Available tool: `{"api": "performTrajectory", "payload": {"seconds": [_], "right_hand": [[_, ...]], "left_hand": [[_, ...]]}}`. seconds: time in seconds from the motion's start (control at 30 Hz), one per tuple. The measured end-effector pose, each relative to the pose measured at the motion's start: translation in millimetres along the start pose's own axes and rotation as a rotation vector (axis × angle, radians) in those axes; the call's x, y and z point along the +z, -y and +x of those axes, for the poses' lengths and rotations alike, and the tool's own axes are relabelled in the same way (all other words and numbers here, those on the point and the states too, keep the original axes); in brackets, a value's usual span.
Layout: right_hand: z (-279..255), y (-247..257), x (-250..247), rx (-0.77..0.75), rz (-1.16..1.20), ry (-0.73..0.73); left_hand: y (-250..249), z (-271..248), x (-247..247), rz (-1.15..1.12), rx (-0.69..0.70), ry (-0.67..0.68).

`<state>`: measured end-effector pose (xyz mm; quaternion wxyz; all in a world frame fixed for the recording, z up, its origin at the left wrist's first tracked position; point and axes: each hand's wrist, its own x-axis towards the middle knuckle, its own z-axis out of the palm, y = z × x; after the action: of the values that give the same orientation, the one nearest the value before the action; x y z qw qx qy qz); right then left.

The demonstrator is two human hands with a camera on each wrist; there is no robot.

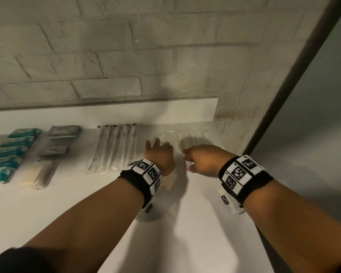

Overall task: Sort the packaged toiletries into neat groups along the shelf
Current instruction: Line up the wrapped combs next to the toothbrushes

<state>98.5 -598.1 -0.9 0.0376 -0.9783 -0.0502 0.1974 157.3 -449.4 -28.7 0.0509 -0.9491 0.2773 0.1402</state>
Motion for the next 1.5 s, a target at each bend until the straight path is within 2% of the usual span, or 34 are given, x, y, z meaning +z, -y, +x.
{"api": "performTrajectory", "payload": {"seconds": [0.17, 0.3, 0.53, 0.63, 0.73, 0.83, 0.93, 1.07, 1.17, 1.23, 1.37, 1.5], "right_hand": [[-4.4, 13.3, -2.7, -0.069, 0.027, -0.060], [1.4, 31.8, -1.5, -0.125, -0.037, -0.004], [7.6, 37.7, 1.1, -0.126, -0.108, 0.037], [3.0, 36.7, 0.2, -0.125, -0.060, 0.017], [-1.5, 28.2, -1.6, -0.062, -0.031, -0.032], [3.2, 17.4, 2.8, 0.054, -0.004, -0.022], [5.6, 14.0, 8.6, 0.079, 0.030, -0.012], [-4.0, 5.5, 5.0, 0.080, 0.068, -0.058], [-9.2, -16.8, 4.2, 0.238, 0.097, -0.133], [-12.6, -28.4, 4.5, 0.348, 0.071, -0.081], [-15.2, -37.0, 10.7, 0.364, 0.056, -0.050], [-18.2, -40.9, 15.1, 0.365, 0.108, -0.072]], "left_hand": [[18.7, -8.7, 6.9, -0.105, -0.054, -0.055], [25.3, -15.8, 10.6, -0.090, -0.057, 0.008], [27.3, -16.2, 9.2, -0.118, -0.064, -0.010], [28.7, -15.8, 11.5, -0.116, -0.065, -0.033], [20.0, -17.6, 11.0, -0.085, 0.039, -0.104], [9.0, -17.8, 12.5, -0.030, 0.155, -0.084], [6.1, -15.5, 13.4, -0.025, 0.152, -0.051], [-3.4, -16.2, 8.9, -0.031, 0.162, -0.102], [-20.7, -16.5, 6.1, -0.008, 0.285, -0.136], [-34.3, -14.6, 4.5, 0.003, 0.345, -0.120], [-51.2, -7.2, 6.1, 0.022, 0.359, -0.051], [-54.2, -4.3, 8.5, 0.018, 0.354, -0.066]]}}
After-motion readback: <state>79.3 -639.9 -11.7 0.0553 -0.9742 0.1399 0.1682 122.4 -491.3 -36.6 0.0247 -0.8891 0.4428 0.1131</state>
